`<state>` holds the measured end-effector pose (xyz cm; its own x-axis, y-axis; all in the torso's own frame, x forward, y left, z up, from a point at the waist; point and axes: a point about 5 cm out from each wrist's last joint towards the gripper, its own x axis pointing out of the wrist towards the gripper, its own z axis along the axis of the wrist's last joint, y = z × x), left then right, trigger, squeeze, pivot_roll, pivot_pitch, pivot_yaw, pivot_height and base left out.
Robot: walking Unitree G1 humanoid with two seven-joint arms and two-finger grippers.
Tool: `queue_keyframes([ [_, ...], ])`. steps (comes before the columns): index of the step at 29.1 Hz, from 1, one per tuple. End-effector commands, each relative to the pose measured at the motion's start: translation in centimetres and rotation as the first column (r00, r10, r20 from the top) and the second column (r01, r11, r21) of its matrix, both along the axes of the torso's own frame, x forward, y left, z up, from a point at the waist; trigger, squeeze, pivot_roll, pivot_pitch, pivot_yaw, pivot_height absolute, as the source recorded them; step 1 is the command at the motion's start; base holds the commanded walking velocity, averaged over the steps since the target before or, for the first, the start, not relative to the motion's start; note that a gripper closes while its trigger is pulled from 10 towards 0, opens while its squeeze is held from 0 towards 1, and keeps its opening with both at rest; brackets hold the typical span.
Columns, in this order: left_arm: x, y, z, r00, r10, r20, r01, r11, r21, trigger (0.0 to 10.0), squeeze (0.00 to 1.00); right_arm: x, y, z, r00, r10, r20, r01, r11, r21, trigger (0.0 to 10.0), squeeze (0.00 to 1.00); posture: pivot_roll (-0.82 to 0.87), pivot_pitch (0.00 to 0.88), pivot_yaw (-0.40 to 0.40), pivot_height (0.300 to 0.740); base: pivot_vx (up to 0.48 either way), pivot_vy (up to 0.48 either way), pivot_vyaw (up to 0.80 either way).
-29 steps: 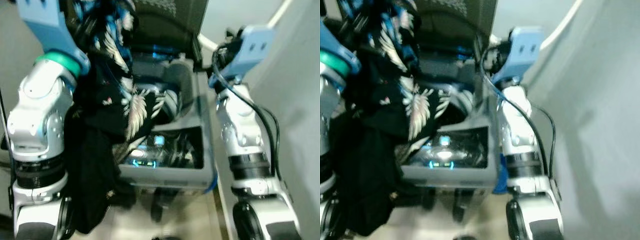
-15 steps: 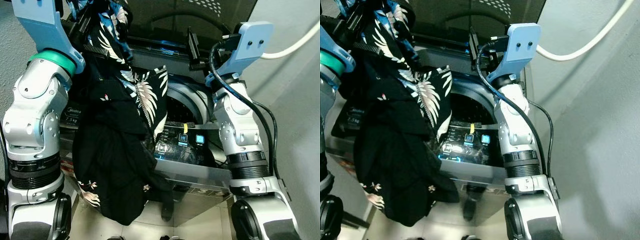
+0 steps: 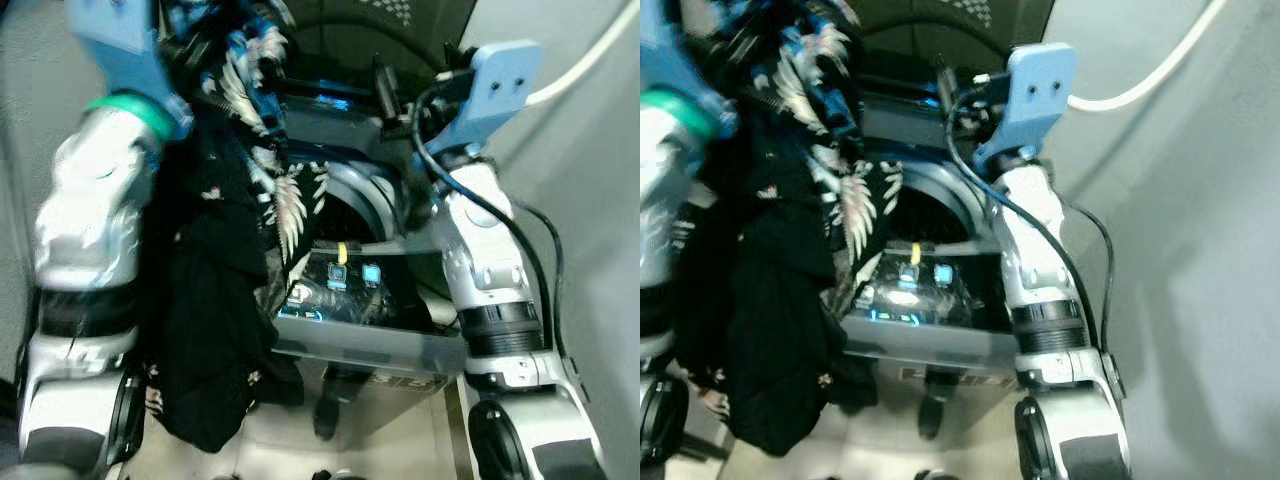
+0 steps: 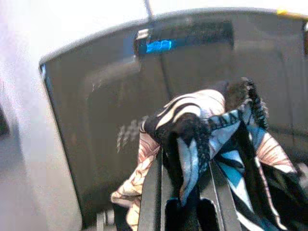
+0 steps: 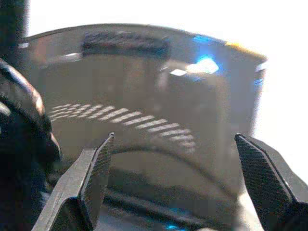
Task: Clothes washing
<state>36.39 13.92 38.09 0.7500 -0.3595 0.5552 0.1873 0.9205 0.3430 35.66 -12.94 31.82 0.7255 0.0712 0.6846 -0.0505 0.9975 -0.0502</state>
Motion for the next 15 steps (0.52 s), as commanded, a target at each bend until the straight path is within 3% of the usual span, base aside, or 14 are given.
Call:
queue_keyframes([
  [1,0.7,-2.8,0.8,0.995,-0.043,0.086,0.033,0.993,0.115,10.0,0.00,-0.9,-2.9,1.4,0.976,-0.193,0.099,0.187,0.980,0.060,10.0,0.00,0.05,0.101,-0.013,0.740,0.000,0.000,0.00],
  [4,1.1,-3.9,0.2,0.995,-0.090,0.040,0.083,0.987,0.137,10.0,0.00,-1.0,-3.7,1.4,0.964,-0.242,0.110,0.236,0.970,0.060,10.0,0.00,0.04,0.103,-0.014,0.740,0.000,0.000,0.00],
  [5,1.6,-4.5,-1.1,0.987,-0.143,-0.076,0.151,0.981,0.125,10.0,0.00,-0.9,-3.8,1.1,0.967,-0.238,0.090,0.235,0.971,0.043,10.0,0.00,0.05,0.108,-0.015,0.740,0.000,0.000,0.00],
  [6,2.0,-4.5,-3.3,0.955,-0.195,-0.222,0.222,0.970,0.104,10.0,0.00,-0.6,-3.6,0.6,0.975,-0.215,0.063,0.213,0.976,0.038,10.0,0.00,0.05,0.111,-0.016,0.740,0.000,0.000,0.00],
  [7,2.0,-4.5,-3.3,0.955,-0.195,-0.222,0.222,0.970,0.104,10.0,0.00,-0.6,-3.6,0.6,0.975,-0.215,0.063,0.213,0.976,0.038,10.0,0.00,0.05,0.111,-0.016,0.740,0.000,0.000,0.00],
  [8,2.2,-4.5,-4.8,0.921,-0.230,-0.316,0.267,0.960,0.082,10.0,0.00,-0.5,-3.4,0.3,0.980,-0.196,0.045,0.194,0.980,0.038,10.0,0.00,0.05,0.111,-0.016,0.740,0.000,0.000,0.00],
  [9,2.2,-4.5,-4.8,0.921,-0.230,-0.316,0.267,0.960,0.082,10.0,0.00,-0.5,-3.4,0.3,0.980,-0.196,0.045,0.194,0.980,0.038,10.0,0.00,0.05,0.111,-0.016,0.740,0.000,0.000,0.00],
  [11,1.6,-4.3,-7.8,0.808,-0.337,-0.483,0.408,0.912,0.047,10.0,0.00,-0.4,-2.9,-0.2,0.985,-0.171,0.028,0.170,0.985,0.034,10.0,0.00,0.07,0.111,-0.018,0.740,0.000,0.000,0.00],
  [12,1.6,-4.3,-7.8,0.808,-0.337,-0.483,0.408,0.912,0.047,10.0,0.00,-0.4,-2.9,-0.2,0.985,-0.171,0.028,0.170,0.985,0.034,10.0,0.00,0.07,0.111,-0.018,0.740,0.000,0.000,0.00],
  [13,1.3,-4.1,-8.5,0.764,-0.375,-0.526,0.451,0.892,0.020,10.0,0.00,-0.3,-2.6,-0.3,0.986,-0.163,0.024,0.162,0.986,0.030,10.0,0.00,0.07,0.110,-0.017,0.740,0.000,0.000,0.00],
  [15,1.3,-4.1,-8.5,0.764,-0.375,-0.526,0.451,0.892,0.020,10.0,0.00,-0.3,-2.6,-0.3,0.986,-0.163,0.024,0.162,0.986,0.030,10.0,0.00,0.07,0.110,-0.017,0.740,0.000,0.000,0.00],
])
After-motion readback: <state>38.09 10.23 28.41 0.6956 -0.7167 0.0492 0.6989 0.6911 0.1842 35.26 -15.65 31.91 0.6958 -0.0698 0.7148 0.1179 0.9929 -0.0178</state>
